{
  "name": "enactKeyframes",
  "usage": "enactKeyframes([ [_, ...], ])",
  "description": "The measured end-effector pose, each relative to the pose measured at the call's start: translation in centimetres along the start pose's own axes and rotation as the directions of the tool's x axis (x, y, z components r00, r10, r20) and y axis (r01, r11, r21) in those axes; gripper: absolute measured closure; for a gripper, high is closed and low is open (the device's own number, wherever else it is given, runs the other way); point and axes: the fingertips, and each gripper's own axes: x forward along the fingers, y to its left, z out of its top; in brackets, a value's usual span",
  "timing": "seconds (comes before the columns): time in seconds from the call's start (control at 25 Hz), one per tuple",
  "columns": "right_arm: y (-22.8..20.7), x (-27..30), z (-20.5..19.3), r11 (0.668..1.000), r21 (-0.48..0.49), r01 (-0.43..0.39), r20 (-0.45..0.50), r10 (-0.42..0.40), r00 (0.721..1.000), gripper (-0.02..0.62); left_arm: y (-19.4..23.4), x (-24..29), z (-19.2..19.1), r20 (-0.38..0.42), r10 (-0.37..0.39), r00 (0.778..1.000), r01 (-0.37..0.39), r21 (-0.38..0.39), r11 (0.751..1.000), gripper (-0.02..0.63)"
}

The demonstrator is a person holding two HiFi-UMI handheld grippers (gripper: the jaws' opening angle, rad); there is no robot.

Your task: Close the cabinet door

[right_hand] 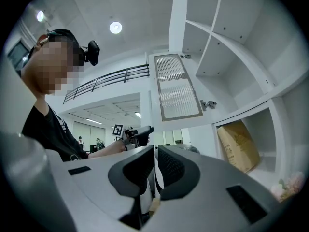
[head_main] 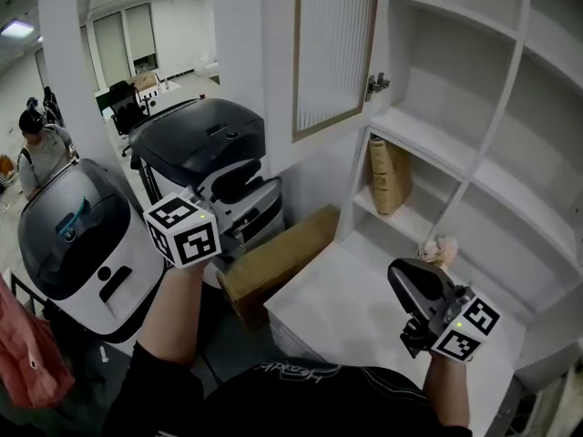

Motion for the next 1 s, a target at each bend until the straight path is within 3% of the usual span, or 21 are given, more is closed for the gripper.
enactKeyframes([
  [0.32,-0.3,0.3,-0.7,0.999,-0.008,0.051,-0.033,-0.052,0.998,0.541,1.8,2.0,2.4,0.035,-0.087,0.996,0.085,0.047,0.995,0.371],
  [0.48,-0.3,-0.1,-1.1,0.997,0.025,0.076,-0.039,-0.075,0.996,0.541,2.1,2.8,2.4,0.050,-0.134,0.990,0.134,0.013,0.991,0.374],
  [0.72,-0.3,-0.6,-1.9,0.993,0.020,0.116,-0.054,-0.115,0.992,0.541,1.5,3.3,2.6,0.069,-0.199,0.977,0.201,-0.020,0.979,0.436],
  [1.0,0.1,-1.6,-2.4,0.988,0.027,0.152,-0.061,-0.150,0.987,0.541,1.0,3.6,2.6,0.076,-0.186,0.979,0.187,-0.004,0.982,0.483],
])
